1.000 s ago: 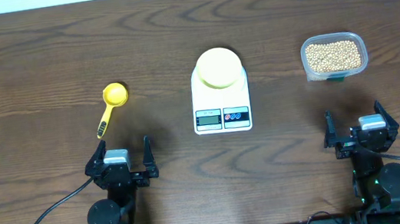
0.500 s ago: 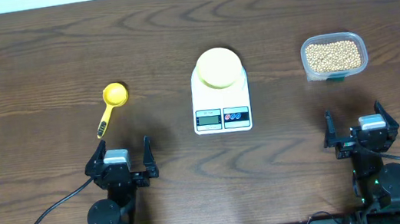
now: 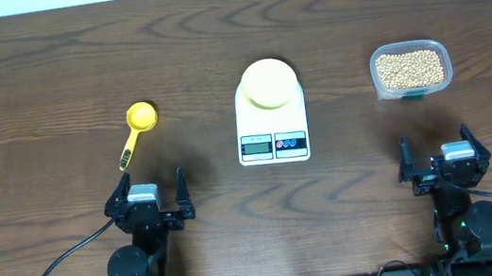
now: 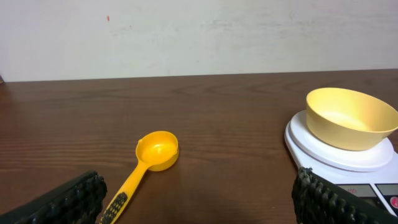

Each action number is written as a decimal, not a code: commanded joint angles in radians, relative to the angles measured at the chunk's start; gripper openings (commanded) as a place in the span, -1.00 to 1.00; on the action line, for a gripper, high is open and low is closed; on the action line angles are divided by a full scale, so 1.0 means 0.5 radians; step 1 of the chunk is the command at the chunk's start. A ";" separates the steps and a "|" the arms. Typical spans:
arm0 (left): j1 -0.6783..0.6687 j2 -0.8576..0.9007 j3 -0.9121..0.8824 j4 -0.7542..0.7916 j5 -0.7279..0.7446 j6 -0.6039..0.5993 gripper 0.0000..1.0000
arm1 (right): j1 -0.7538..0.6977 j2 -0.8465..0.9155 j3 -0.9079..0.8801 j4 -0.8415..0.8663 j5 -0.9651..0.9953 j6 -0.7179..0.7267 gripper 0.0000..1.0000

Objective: Scoop item into bowl and weigh 50g on scale

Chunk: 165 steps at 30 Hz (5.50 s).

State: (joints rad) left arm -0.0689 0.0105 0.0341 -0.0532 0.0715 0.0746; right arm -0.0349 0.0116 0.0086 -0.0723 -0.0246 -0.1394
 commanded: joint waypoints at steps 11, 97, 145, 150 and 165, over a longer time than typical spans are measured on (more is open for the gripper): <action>0.000 -0.009 -0.060 -0.024 -0.018 -0.018 0.95 | 0.018 -0.008 -0.006 -0.005 0.022 -0.015 0.98; 0.851 3.611 2.549 -0.732 0.801 0.665 0.83 | 0.018 -0.008 -0.006 -0.005 0.022 -0.015 0.99; 0.419 4.023 2.535 -0.748 0.011 -0.085 0.76 | 0.018 -0.008 -0.006 -0.006 0.022 -0.015 0.98; 0.419 4.023 2.535 -0.701 0.014 0.187 0.82 | 0.018 -0.008 -0.006 -0.005 0.022 -0.015 0.98; 0.419 4.023 2.531 -0.605 0.012 0.249 -0.84 | 0.018 -0.008 -0.006 -0.005 0.022 -0.015 0.98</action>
State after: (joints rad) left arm 0.1371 2.0136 1.2934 -0.3584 0.0902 0.2081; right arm -0.0349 0.0124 0.0082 -0.0715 -0.0216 -0.1398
